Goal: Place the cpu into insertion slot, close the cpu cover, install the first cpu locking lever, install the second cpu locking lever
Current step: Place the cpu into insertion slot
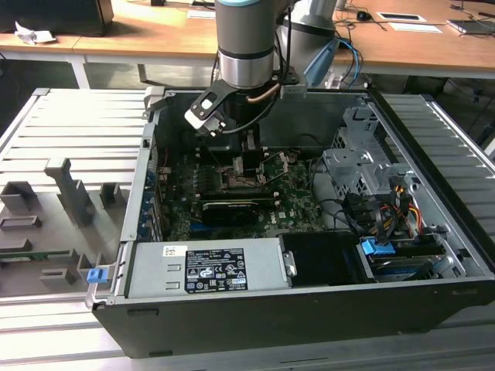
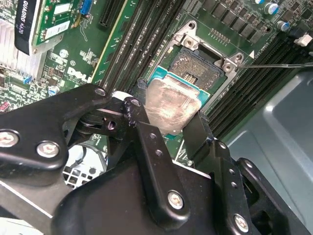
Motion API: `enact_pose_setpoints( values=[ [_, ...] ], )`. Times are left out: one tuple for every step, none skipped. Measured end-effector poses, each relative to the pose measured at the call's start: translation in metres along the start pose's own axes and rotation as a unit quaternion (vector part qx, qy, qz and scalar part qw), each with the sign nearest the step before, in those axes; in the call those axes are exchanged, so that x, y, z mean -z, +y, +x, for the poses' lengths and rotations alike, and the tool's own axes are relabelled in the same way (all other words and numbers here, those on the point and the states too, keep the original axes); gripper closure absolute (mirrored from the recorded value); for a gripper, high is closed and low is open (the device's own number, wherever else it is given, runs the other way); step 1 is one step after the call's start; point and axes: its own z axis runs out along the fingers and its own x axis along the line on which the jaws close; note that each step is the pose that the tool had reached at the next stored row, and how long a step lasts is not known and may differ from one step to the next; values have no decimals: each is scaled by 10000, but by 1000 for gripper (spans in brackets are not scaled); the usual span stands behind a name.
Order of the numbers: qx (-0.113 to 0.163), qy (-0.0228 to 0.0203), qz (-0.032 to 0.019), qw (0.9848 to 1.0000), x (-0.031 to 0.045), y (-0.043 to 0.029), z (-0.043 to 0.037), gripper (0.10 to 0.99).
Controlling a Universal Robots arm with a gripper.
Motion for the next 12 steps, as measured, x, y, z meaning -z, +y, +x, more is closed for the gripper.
enact_pose_setpoints(
  values=[
    [-1,1,-1,10000,-3,0,2,545],
    [-1,0,0,10000,-3,-3,6,545],
    [0,1,0,10000,-5,-6,10,545],
    [0,0,0,10000,-7,-11,14,545],
    [0,0,0,10000,-8,-15,17,545],
    [0,0,0,10000,-8,-17,19,545],
    [0,0,0,10000,-9,-19,20,545],
    [0,0,0,10000,-11,-27,26,545],
    [0,0,0,10000,-13,-37,32,545],
    [0,0,0,10000,-14,-40,34,545],
    [0,0,0,10000,-15,-42,36,545],
    [0,0,0,10000,-15,-44,36,545]
  ],
)
